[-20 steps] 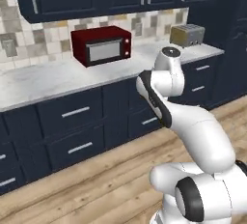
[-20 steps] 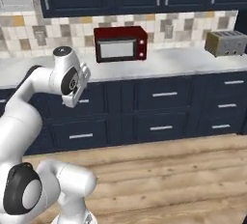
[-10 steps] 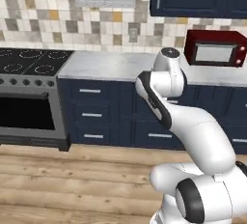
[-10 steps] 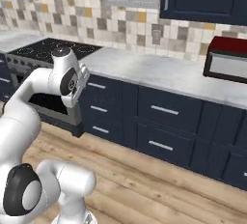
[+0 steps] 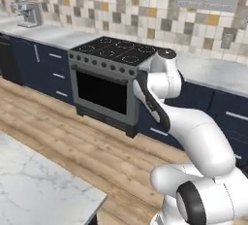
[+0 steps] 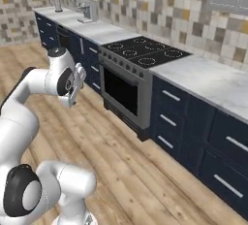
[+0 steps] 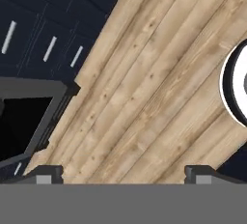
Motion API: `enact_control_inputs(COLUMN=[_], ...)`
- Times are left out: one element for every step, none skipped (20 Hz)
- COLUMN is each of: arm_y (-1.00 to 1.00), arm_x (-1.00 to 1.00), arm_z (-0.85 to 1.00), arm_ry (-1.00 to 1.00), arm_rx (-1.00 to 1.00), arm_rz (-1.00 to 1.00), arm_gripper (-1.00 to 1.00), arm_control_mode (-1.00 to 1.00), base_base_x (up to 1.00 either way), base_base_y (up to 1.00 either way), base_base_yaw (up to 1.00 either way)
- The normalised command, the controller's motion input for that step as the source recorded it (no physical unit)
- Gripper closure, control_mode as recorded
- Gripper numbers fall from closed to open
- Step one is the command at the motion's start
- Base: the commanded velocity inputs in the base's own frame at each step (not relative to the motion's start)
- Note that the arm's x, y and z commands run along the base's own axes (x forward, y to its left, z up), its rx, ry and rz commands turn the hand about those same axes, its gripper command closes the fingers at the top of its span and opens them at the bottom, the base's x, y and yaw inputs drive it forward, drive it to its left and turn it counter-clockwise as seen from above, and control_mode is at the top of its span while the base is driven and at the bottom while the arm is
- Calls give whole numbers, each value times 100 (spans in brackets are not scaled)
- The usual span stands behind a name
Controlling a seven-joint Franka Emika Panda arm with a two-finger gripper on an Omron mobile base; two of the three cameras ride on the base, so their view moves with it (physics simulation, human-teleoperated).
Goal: Move the glass cup from next to the sink to the open cabinet. Then, move the bowl with the lemon to the fridge to clear the area for faucet cleaning.
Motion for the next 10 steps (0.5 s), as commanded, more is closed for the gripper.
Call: enact_control_inputs(arm_y=[0,0,0,0,0,0,0,0,0,0], arm_x=[0,0,0,0,0,0,0,0,0,0], arm_z=[0,0,0,0,0,0,0,0,0,0], arm_ry=[0,0,0,0,0,0,0,0,0,0], arm_rx=[0,0,0,0,0,0,0,0,0,0], arm_rz=[0,0,0,0,0,0,0,0,0,0], arm_gripper=[-100,-100,-100,-100,-100,-100,-100,-100,-100,-100], arm_control_mode=[100,100,100,100,100,100,100,100,100,100], base_base_x=[100,100,100,100,100,100,100,100,100,100], base_base_y=[-13,-18,-33,-26,-20,-42,-61,-63,-50,-36], base_base_yaw=[49,30,7,3,0,0,4,5,4,1])
